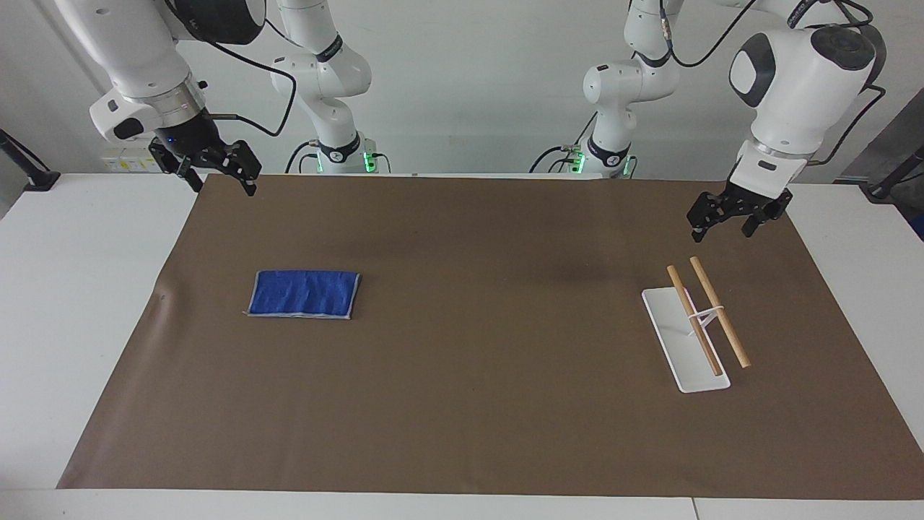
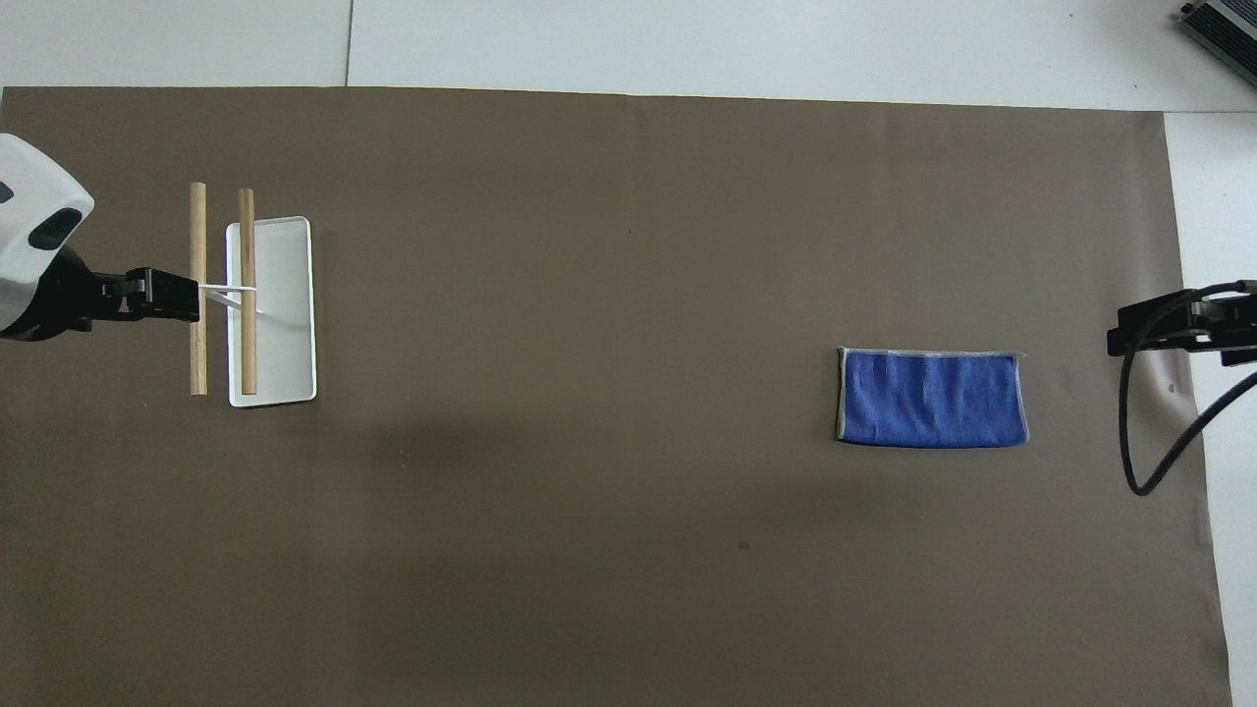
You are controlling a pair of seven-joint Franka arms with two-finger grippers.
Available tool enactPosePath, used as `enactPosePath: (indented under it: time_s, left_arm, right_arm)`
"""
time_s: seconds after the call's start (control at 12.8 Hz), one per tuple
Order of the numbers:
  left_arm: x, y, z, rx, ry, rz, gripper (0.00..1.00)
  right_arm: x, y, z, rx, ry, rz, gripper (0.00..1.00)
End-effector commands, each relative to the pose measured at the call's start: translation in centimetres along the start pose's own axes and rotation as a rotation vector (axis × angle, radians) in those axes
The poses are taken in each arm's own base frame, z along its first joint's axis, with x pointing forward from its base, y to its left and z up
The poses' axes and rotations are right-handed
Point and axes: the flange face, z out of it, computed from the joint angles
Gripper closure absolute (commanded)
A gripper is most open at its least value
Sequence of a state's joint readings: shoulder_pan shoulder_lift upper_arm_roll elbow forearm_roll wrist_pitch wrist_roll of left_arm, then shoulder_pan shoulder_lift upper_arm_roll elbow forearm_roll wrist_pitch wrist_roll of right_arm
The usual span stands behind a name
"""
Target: Right arm passes towel to left arm to hang
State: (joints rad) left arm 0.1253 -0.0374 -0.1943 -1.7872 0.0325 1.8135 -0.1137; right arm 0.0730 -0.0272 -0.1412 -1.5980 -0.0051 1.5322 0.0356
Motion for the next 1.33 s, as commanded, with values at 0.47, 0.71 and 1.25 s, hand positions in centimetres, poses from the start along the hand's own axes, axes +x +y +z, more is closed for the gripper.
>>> enactPosePath:
  time_s: [0.47, 0.71, 1.25]
  left_arm:
    - [-0.9, -0.3, -0.2, -0.008, 0.005, -0.011, 0.00]
    - [-0.9, -0.4, -0.2, -0.008, 0.005, -0.012, 0.00]
    - [-0.9, -0.3, -0.1, -0.007, 0.002, -0.009, 0.00]
  right_arm:
    - [-0.8, 1.3, 0.0, 0.012, 0.003, 0.017, 0.00]
    - [-1.0, 1.5, 0.1, 0.011, -0.007, 0.020, 0.00]
    - [-2.2, 2.2, 6.3, 0.023, 0.056, -0.070, 0.00]
